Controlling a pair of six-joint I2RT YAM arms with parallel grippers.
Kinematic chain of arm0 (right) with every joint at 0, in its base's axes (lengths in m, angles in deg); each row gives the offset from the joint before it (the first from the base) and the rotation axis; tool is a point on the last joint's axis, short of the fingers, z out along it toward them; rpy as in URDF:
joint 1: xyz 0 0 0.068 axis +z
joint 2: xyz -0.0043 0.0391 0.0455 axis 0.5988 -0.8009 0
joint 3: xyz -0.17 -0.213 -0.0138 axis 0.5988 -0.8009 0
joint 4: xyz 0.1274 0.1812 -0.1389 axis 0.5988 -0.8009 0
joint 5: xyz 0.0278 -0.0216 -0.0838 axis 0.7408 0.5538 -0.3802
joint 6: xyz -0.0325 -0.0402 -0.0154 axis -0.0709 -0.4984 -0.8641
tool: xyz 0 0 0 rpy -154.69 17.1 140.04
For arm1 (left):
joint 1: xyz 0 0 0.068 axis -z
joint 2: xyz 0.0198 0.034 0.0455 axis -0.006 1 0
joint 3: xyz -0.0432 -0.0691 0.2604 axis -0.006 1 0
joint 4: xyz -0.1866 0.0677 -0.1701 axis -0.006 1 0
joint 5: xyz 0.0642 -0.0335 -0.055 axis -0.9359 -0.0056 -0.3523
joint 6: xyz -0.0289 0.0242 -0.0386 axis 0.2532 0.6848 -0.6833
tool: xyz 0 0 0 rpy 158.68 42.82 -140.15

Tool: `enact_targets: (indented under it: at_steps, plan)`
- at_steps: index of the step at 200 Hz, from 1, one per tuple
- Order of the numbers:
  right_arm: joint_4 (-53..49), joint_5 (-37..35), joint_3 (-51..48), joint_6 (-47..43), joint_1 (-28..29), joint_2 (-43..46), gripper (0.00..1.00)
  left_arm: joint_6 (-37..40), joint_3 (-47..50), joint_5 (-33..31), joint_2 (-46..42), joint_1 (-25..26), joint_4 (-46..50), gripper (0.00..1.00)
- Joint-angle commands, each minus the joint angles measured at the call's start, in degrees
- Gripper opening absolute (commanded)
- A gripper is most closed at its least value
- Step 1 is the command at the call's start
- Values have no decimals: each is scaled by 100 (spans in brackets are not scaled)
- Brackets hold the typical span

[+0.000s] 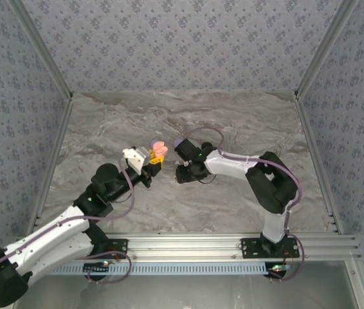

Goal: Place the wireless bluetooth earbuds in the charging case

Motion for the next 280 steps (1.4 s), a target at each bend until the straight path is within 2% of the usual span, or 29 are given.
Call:
enact_targets:
  at_steps: [1,47,152,213,252,280]
  plan:
    - [-39,-114,277,76,66,-167,48,62,-107,-76,63,-21,-60,0]
    - [-242,-124,413,52,118,-345,43,49,-140,-59,149,-23,-76,0]
    - [-564,-452,282,106,199,-397,39,5,-170,-41,160,-20,-67,0]
    - [-513,-391,248,126,239,-474,28,-47,-196,-8,158,-27,-40,0]
    - [-314,-468,121,68,250,-211,22,-55,-196,29,120,-20,-34,0]
    - [-170,-757,-171,26,241,374,21,-60,-160,211,105,-24,-121,0]
